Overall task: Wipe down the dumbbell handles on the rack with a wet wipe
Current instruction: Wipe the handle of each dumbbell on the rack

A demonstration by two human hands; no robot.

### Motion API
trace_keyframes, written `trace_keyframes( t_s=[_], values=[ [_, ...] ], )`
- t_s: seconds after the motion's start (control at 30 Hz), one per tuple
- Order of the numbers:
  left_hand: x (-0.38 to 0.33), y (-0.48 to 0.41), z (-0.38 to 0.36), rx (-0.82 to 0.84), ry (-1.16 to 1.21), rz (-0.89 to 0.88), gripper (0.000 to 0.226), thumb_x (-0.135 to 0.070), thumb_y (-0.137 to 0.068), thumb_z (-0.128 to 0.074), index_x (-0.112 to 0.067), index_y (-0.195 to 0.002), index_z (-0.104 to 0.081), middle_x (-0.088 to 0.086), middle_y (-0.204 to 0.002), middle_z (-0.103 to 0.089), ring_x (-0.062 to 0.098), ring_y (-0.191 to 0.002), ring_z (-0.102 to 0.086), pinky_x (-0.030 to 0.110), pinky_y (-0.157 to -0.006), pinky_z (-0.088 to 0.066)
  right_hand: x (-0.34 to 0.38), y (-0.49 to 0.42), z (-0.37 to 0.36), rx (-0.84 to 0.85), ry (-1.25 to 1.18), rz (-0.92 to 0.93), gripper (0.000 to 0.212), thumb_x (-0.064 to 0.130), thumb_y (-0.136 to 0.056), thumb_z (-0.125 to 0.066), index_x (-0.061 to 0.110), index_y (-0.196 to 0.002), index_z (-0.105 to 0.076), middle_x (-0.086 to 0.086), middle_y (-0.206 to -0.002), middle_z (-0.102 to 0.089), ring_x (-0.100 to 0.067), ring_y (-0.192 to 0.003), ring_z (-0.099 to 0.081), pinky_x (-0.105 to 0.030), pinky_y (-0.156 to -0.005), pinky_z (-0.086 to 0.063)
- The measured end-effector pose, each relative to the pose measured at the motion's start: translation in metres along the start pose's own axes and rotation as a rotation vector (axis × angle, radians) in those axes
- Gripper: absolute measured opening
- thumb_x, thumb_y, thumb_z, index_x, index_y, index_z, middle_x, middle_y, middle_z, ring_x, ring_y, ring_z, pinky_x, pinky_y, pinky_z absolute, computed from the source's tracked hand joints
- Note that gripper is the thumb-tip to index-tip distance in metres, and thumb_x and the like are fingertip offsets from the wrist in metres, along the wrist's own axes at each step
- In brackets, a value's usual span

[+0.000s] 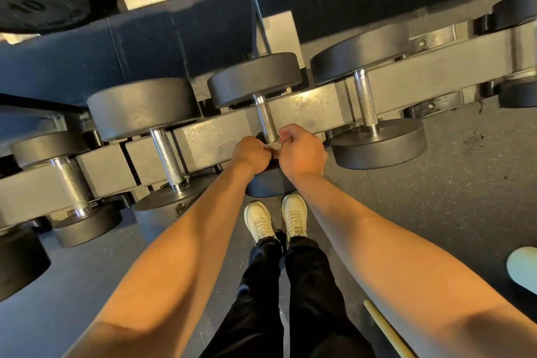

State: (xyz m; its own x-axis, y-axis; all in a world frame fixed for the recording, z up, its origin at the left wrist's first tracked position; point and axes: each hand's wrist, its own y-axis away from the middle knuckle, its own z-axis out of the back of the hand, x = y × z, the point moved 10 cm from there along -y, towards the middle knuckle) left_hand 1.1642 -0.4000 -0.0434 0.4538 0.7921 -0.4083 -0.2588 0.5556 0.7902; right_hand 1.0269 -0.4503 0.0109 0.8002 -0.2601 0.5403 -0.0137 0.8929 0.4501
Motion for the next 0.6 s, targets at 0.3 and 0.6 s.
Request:
trace_keyframes(
  t_s=[0.3, 0.6],
  values=[
    [-0.005, 0.011, 0.048, -0.320, 0.257, -0.060, 0.025, -0.023, -0.105, -0.050, -0.006, -0.111, -0.068, 0.013, -0.105, -0.070, 0.027, -0.100, -0.064, 0.040, -0.090, -0.054, 0.003, 0.001, 0.003, 0.040, 0.036, -0.025, 0.038, 0.015, -0.097, -0.049, 0.030, -0.131, -0.058, 0.010, -0.104, -0.072, -0.018, -0.098, -0.066, -0.032, -0.079, -0.046],
    [-0.026, -0.024, 0.035, -0.253, 0.391, 0.020, 0.035, -0.023, -0.108, -0.033, -0.003, -0.114, -0.061, 0.020, -0.111, -0.064, 0.031, -0.102, -0.060, 0.045, -0.096, -0.049, 0.005, 0.001, 0.006, 0.028, 0.025, 0.009, 0.037, 0.015, -0.098, -0.048, 0.028, -0.131, -0.060, 0.009, -0.106, -0.072, -0.020, -0.104, -0.065, -0.038, -0.089, -0.046]
  ],
)
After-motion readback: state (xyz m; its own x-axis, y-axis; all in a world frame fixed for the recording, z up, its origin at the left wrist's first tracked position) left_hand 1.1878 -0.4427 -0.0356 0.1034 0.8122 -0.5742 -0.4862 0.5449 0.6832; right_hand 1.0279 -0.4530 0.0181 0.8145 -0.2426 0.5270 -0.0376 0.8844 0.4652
